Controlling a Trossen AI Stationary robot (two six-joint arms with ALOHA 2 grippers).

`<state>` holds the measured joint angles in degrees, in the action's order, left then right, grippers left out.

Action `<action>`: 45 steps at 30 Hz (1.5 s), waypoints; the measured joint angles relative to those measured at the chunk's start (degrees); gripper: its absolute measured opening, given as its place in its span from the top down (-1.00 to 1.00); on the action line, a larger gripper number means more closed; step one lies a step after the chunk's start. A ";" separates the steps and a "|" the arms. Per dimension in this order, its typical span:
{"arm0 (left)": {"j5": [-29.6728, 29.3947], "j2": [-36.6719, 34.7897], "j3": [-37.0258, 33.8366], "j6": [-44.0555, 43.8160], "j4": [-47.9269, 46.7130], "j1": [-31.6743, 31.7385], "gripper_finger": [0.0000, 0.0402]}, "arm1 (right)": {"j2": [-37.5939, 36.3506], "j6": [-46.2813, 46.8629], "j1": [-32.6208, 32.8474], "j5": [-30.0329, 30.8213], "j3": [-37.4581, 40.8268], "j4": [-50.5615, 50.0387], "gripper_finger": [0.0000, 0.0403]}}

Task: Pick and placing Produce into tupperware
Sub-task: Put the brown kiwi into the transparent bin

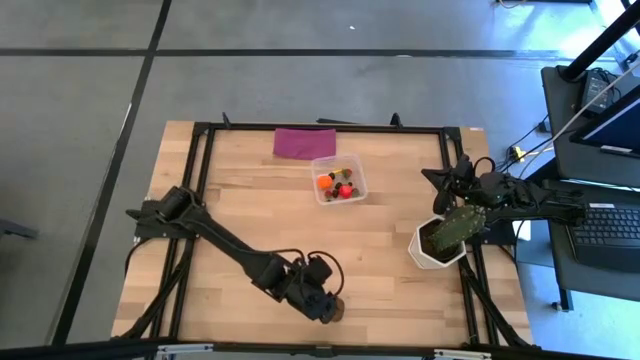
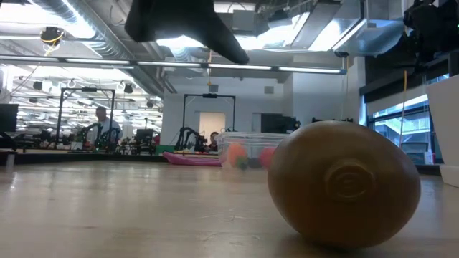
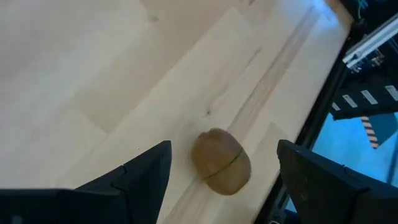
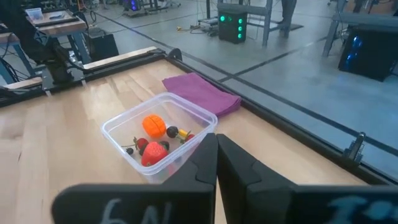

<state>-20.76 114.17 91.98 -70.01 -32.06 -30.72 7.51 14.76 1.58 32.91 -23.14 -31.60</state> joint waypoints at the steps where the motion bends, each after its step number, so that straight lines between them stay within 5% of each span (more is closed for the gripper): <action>1: 0.30 0.47 0.00 -0.40 0.65 -0.12 -0.40 | 0.00 0.00 0.00 0.00 0.00 0.01 0.96; 24: 2.44 9.27 0.02 -0.38 9.92 -0.91 -0.40 | 0.00 -0.03 -0.02 0.04 0.00 -0.04 0.96; 45: 3.93 9.82 0.02 -0.18 10.93 -0.46 -0.40 | -0.02 -0.20 0.00 0.04 0.00 0.01 0.96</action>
<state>-16.83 123.98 92.01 -70.19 -21.14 -31.18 7.49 14.57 1.58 32.95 -23.14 -31.59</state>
